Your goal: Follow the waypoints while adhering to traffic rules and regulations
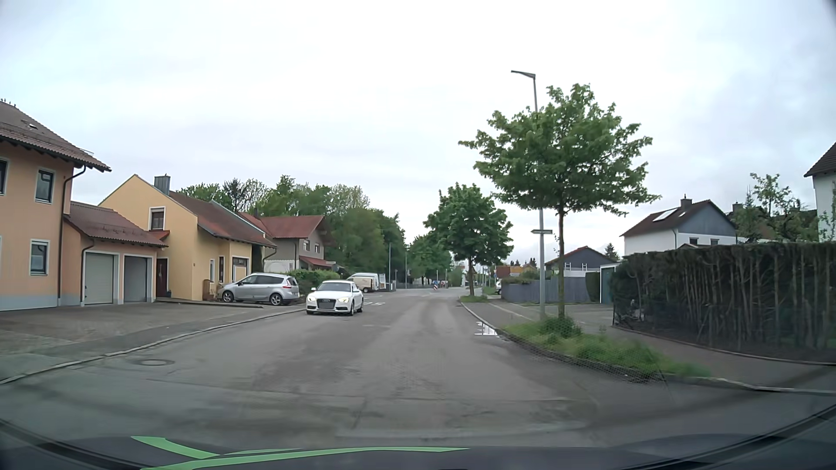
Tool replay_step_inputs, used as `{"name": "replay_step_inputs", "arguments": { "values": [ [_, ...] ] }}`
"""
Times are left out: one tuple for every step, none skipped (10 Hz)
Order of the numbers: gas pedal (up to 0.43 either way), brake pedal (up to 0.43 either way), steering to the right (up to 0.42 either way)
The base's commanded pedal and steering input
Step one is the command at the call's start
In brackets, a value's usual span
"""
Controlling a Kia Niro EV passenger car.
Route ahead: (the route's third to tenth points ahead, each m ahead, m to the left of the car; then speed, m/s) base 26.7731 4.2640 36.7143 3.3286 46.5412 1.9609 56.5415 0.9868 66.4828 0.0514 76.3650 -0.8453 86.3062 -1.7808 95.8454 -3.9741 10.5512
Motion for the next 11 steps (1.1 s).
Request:
{"name": "replay_step_inputs", "arguments": {
  "values": [
    [0.130, 0.000, 0.007],
    [0.130, 0.000, 0.008],
    [0.130, 0.000, 0.009],
    [0.130, 0.000, 0.007],
    [0.130, 0.000, 0.006],
    [0.130, 0.000, 0.006],
    [0.130, 0.000, 0.006],
    [0.130, 0.000, 0.006],
    [0.130, 0.000, 0.005],
    [0.150, 0.000, 0.005],
    [0.157, 0.000, 0.005]
  ]
}}
